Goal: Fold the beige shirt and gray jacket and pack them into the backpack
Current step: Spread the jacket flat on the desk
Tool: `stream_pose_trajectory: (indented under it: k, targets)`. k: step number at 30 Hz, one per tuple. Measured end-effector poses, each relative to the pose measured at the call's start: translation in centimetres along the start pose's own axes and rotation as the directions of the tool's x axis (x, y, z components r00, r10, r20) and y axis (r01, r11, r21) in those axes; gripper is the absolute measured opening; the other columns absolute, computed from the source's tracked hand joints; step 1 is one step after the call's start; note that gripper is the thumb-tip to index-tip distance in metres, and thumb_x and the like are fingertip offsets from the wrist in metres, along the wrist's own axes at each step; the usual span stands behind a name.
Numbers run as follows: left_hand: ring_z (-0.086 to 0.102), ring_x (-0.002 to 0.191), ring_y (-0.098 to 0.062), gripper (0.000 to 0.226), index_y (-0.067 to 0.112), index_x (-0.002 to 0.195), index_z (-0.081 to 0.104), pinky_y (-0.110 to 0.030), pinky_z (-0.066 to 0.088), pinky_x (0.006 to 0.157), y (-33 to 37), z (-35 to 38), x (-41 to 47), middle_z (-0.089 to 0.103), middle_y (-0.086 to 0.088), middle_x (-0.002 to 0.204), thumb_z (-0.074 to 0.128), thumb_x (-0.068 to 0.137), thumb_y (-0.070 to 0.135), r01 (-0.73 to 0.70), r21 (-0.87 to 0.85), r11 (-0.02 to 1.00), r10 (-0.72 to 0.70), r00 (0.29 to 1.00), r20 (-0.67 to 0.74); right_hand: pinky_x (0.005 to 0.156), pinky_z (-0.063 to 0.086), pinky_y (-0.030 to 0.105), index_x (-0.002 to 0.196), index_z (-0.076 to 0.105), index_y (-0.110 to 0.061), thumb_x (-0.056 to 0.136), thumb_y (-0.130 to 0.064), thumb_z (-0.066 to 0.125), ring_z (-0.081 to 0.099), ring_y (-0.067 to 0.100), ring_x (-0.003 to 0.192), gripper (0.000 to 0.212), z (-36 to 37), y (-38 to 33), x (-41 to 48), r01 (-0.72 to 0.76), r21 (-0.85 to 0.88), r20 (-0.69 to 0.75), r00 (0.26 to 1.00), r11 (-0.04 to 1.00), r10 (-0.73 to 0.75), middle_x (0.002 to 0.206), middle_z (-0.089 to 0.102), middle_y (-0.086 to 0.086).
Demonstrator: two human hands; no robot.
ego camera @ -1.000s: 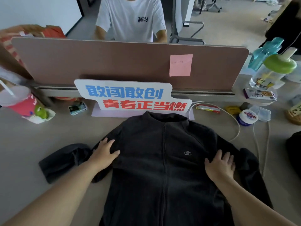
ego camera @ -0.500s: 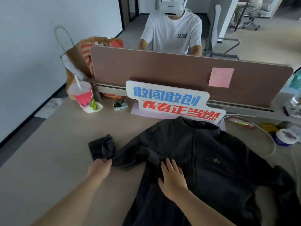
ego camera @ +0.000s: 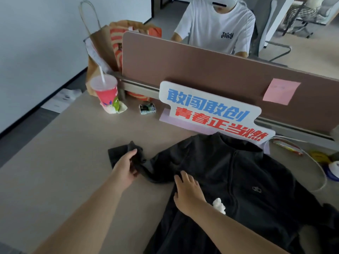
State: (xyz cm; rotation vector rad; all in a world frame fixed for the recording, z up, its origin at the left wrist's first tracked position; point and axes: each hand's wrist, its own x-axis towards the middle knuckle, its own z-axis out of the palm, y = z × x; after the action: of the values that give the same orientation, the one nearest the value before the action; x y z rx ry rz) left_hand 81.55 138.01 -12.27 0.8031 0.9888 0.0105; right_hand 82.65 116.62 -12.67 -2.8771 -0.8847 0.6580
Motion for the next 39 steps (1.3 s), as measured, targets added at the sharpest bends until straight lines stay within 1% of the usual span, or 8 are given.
stream_pose_trajectory:
  k: [8,16,20,23,26,32,35,39]
  targets:
    - [0.06,0.089,-0.026,0.017,0.006,0.097,0.054,-0.043,0.045,0.096,4.8,-3.9,-0.9,0.057,-0.012,0.094,0.05,0.092,0.022,-0.201,-0.6,0.775,0.2,0.977,-0.068,0.114,0.025,0.037,0.143,0.027,-0.015,0.095,-0.025,0.044,0.027,0.028,0.137,0.052,0.3,-0.9,1.6,-0.061,-0.017,-0.031,0.998,0.998,0.061,0.152,0.024,0.01]
    - [0.049,0.07,-0.027,0.033,0.011,0.069,0.049,-0.037,0.044,0.064,5.9,-6.1,-1.0,0.049,-0.008,0.07,0.045,0.091,0.034,-0.245,-0.22,0.944,0.22,0.966,-0.134,0.111,0.029,0.036,0.141,0.03,-0.015,0.094,-0.027,0.046,0.033,0.026,0.132,0.051,-0.2,-1.6,1.8,-0.108,-0.031,0.015,0.994,0.994,0.108,0.145,0.031,0.008]
    - [0.047,0.126,-0.03,0.045,0.015,0.135,0.046,-0.045,0.038,0.106,6.9,-3.2,-1.9,0.051,-0.011,0.134,0.049,0.094,0.032,-0.195,-0.186,0.963,0.173,0.977,-0.128,0.107,0.034,0.034,0.135,0.039,-0.016,0.092,-0.023,0.048,0.039,0.024,0.125,0.045,-2.2,-2.0,1.8,-0.19,0.154,0.047,0.982,0.97,0.185,0.137,0.038,0.005]
    - [0.042,0.131,-0.025,0.056,0.011,0.143,0.034,-0.03,0.033,0.102,7.0,0.5,-3.4,0.044,-0.006,0.141,0.051,0.095,0.032,-0.265,0.175,0.948,0.292,0.945,-0.15,0.096,0.043,0.031,0.124,0.05,-0.015,0.092,-0.02,0.047,0.047,0.021,0.113,0.033,-4.4,-2.0,1.1,-0.225,0.374,0.001,0.97,0.9,0.243,0.127,0.044,0.003]
    - [0.05,0.123,-0.027,0.049,0.011,0.138,0.041,-0.031,0.037,0.094,6.0,4.9,-6.0,0.053,-0.006,0.128,0.05,0.096,0.033,-0.31,0.336,0.889,0.303,0.95,0.073,0.083,0.047,0.034,0.112,0.06,-0.003,0.096,-0.021,0.045,0.057,0.026,0.097,0.029,-7.3,-1.5,0.1,-0.225,0.669,-0.026,0.945,0.708,0.326,0.115,0.058,0.012]
    - [0.058,0.112,-0.023,0.035,0.017,0.119,0.054,-0.028,0.042,0.095,0.8,14.2,-10.7,0.064,-0.005,0.11,0.06,0.085,0.027,-0.643,0.55,0.533,0.237,0.737,0.633,0.096,0.044,0.038,0.113,0.058,-0.019,0.096,-0.054,0.036,0.061,0.022,0.106,0.045,-13.1,4.8,-3.2,0.005,0.949,0.128,0.909,-0.315,0.397,0.114,0.066,0.005]
    - [0.05,0.107,0.004,0.025,0.017,0.118,0.058,0.002,0.034,0.086,-3.8,18.2,-12.7,0.056,0.008,0.123,0.055,0.093,0.017,-0.781,0.542,0.311,-0.127,0.531,0.838,0.087,0.046,0.035,0.123,0.06,-0.015,0.086,-0.066,0.043,0.063,0.024,0.1,0.065,-14.0,9.7,-6.1,0.179,0.862,0.064,0.889,-0.474,0.453,0.117,0.066,0.008]
    - [0.035,0.135,-0.008,0.051,0.018,0.143,0.042,-0.016,0.023,0.106,-9.8,20.8,-13.5,0.037,0.006,0.149,0.052,0.094,0.017,-0.83,0.558,0.013,-0.513,0.473,0.716,0.097,0.048,0.044,0.113,0.069,-0.012,0.083,-0.048,0.065,0.066,0.03,0.104,0.047,-10.4,14.8,-10.2,0.09,0.874,0.211,0.815,-0.477,0.54,0.109,0.072,0.012]
